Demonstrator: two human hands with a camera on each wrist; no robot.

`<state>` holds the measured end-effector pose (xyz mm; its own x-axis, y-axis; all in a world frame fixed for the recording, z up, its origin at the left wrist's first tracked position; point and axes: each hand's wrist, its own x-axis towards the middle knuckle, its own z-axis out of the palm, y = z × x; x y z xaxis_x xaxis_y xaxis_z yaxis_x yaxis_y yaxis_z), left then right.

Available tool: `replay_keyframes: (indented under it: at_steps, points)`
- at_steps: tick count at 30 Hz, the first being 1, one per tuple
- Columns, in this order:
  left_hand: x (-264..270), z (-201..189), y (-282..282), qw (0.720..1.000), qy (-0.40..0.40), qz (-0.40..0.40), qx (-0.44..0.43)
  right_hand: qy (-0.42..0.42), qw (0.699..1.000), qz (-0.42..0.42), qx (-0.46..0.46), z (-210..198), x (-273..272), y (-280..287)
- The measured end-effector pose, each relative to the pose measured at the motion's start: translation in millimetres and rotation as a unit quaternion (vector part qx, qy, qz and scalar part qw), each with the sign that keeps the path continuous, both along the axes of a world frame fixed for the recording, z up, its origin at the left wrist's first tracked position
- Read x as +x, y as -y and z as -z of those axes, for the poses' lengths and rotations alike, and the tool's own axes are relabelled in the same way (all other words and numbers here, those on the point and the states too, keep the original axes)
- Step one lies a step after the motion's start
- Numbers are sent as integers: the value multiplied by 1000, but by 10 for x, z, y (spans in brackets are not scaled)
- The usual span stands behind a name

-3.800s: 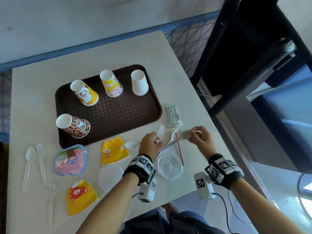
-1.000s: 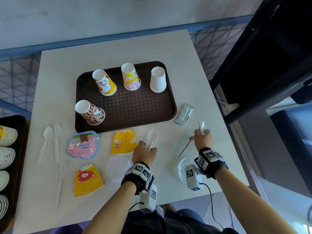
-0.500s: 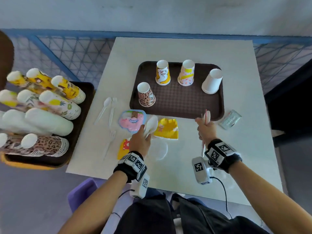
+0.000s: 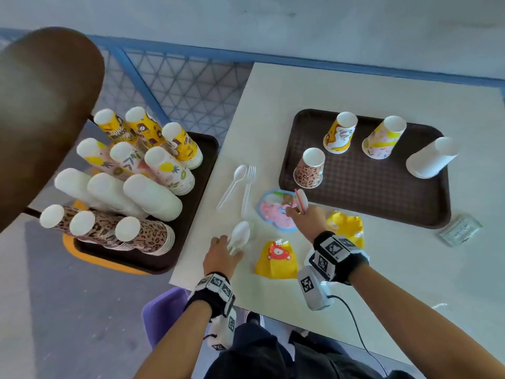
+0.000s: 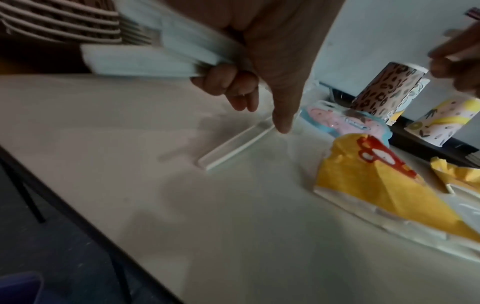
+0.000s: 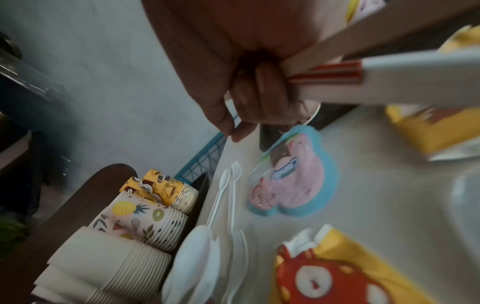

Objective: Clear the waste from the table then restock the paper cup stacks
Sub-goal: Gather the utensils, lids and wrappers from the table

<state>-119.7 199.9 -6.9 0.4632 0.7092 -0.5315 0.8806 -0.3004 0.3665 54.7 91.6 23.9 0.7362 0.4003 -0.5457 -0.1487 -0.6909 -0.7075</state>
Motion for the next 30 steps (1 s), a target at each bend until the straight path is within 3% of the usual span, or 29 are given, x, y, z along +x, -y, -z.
replay_keyframes:
  at_steps: [4, 7, 12, 16, 24, 30]
  points:
    - [-23, 112, -154, 999, 20, 27, -18, -5, 999, 5, -51, 81, -90, -488]
    - [-41, 109, -347, 999, 47, 0, -21, 11, 995, -1, -97, 53, -112, -826]
    - [122, -14, -759, 992, 107, -66, -10, 46, 994, 8, -98, 147, -142, -1341]
    - [448, -103, -1090, 994, 94, -58, -4, 42, 991, 14, -127, 255, -169, -1588]
    - [984, 56, -1382, 996, 90, -10, -16, 26, 993, 50, -108, 331, -163, -1640]
    - [1061, 237, -1358, 996, 90, 14, -6, 28, 995, 58, -76, 155, -168, -1154]
